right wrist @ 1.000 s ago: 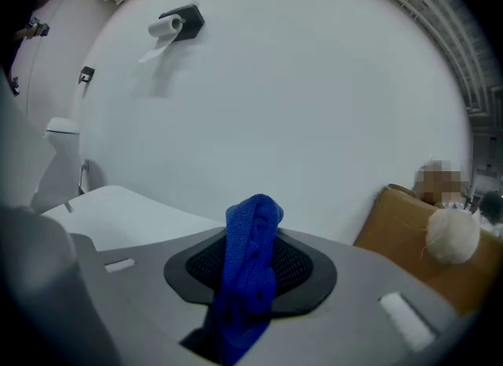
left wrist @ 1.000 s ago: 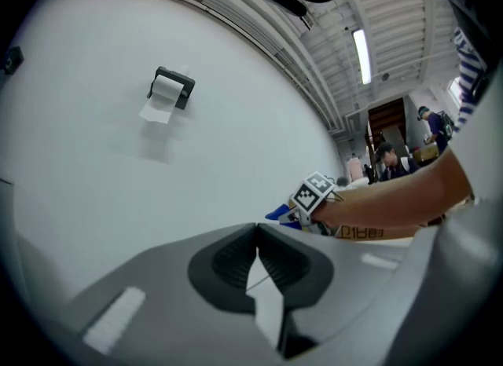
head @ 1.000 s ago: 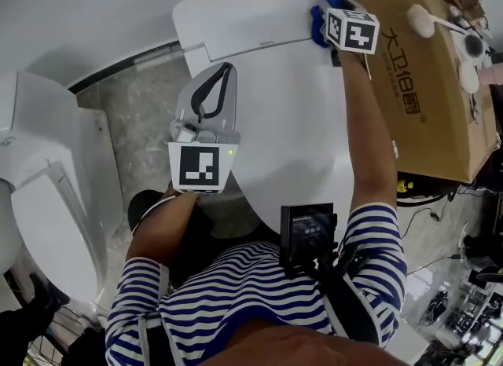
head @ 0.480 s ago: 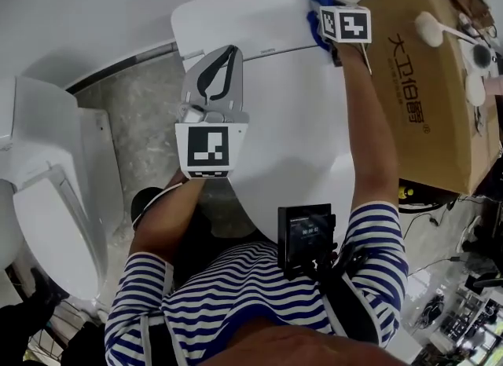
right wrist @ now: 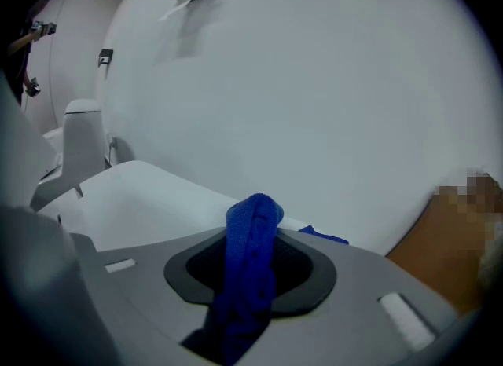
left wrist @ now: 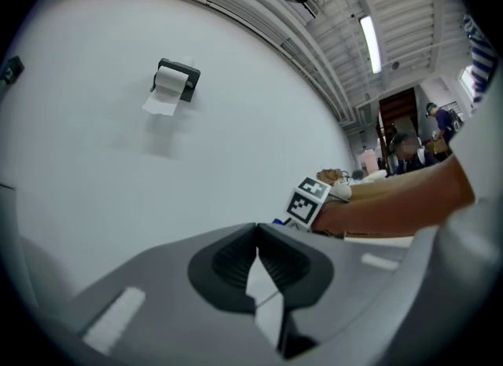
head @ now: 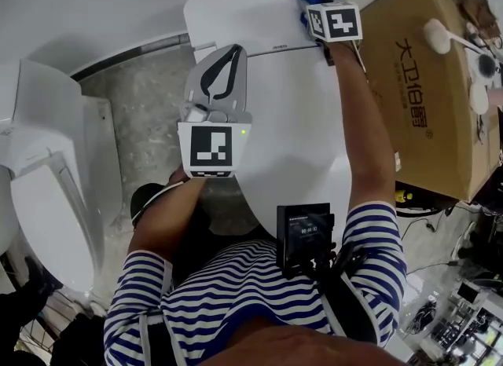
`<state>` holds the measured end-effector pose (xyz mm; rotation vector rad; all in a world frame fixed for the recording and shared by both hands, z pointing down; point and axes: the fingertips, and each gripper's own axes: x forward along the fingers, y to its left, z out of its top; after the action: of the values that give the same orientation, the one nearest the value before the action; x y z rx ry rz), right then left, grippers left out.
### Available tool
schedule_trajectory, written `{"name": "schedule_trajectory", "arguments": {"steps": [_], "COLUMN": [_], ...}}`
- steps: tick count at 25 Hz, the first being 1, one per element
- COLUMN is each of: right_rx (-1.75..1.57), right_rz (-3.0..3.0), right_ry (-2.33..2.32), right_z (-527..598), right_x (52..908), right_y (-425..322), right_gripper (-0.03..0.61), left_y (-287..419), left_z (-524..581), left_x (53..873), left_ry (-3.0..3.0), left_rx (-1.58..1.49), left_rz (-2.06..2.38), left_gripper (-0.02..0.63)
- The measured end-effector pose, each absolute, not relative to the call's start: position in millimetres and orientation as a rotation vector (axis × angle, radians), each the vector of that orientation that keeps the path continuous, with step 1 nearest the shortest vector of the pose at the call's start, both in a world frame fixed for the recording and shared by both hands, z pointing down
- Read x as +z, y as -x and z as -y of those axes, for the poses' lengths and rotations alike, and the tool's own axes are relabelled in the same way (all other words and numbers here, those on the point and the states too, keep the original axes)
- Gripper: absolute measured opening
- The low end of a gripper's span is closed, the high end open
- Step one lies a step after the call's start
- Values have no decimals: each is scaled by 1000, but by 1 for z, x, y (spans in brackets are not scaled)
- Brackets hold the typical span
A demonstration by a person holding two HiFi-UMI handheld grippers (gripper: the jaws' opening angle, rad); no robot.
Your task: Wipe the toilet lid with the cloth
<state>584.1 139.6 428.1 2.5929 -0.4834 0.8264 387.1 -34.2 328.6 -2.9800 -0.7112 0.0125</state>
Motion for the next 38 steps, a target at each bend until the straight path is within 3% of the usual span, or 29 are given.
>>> {"name": "schedule_trajectory", "arguments": {"steps": [23,38], "right_rx": [730,705], "right_rz": [832,968], "right_ry": [-2388,-2437], "right_z": [86,131], "right_x": [427,423], "right_y": [-526,-504], "right_gripper": [124,124], "left_y": [-363,-354], "left_z": [103,121], "left_x": [319,317], "left_ry": [2997,3004], "left_rx": [61,73], "left_rz": [632,607], "left_gripper": [3,3]}}
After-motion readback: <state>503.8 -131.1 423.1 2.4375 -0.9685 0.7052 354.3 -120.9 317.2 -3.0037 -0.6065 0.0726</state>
